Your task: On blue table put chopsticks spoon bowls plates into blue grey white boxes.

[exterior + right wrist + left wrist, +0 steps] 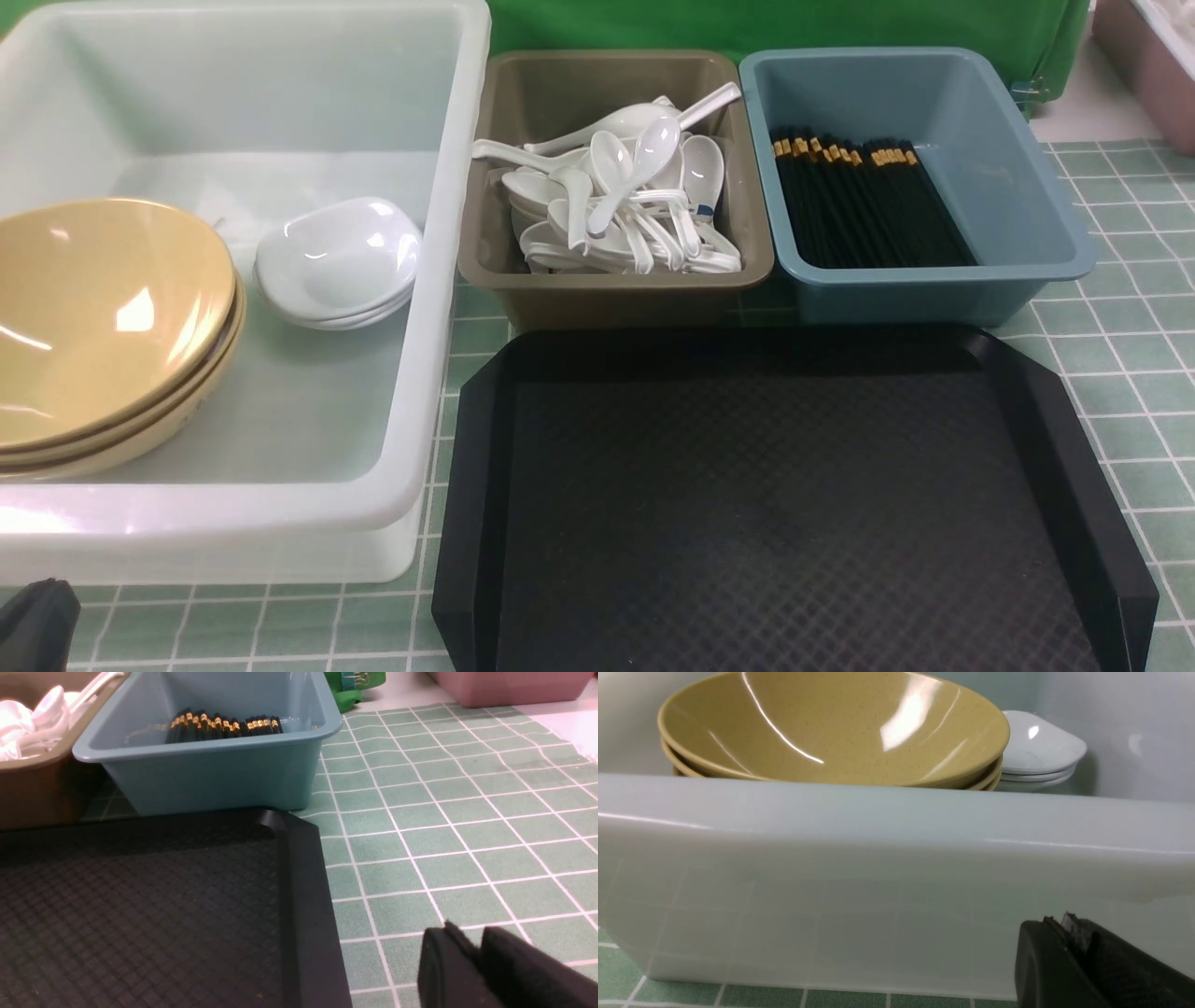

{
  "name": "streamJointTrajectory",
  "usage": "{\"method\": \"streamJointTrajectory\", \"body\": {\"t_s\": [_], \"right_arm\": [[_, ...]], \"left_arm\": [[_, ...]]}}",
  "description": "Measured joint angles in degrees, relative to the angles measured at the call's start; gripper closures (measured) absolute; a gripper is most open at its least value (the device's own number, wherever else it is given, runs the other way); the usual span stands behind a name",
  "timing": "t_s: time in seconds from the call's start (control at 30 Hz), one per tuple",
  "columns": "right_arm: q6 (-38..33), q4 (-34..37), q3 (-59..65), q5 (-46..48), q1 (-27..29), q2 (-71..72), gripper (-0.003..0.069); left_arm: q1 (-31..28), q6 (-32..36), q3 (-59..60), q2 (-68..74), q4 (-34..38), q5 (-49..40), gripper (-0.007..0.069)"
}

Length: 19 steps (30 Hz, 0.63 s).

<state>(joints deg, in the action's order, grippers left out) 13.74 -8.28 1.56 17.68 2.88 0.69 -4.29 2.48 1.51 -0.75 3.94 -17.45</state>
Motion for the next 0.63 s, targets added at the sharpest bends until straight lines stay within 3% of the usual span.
{"method": "streamJointTrajectory", "body": {"t_s": [0.63], "right_arm": [[0.0,0.0,0.0,0.0,0.0,0.0,0.0502]], "left_arm": [[0.0,0.0,0.0,0.0,0.0,0.0,0.0622]]}}
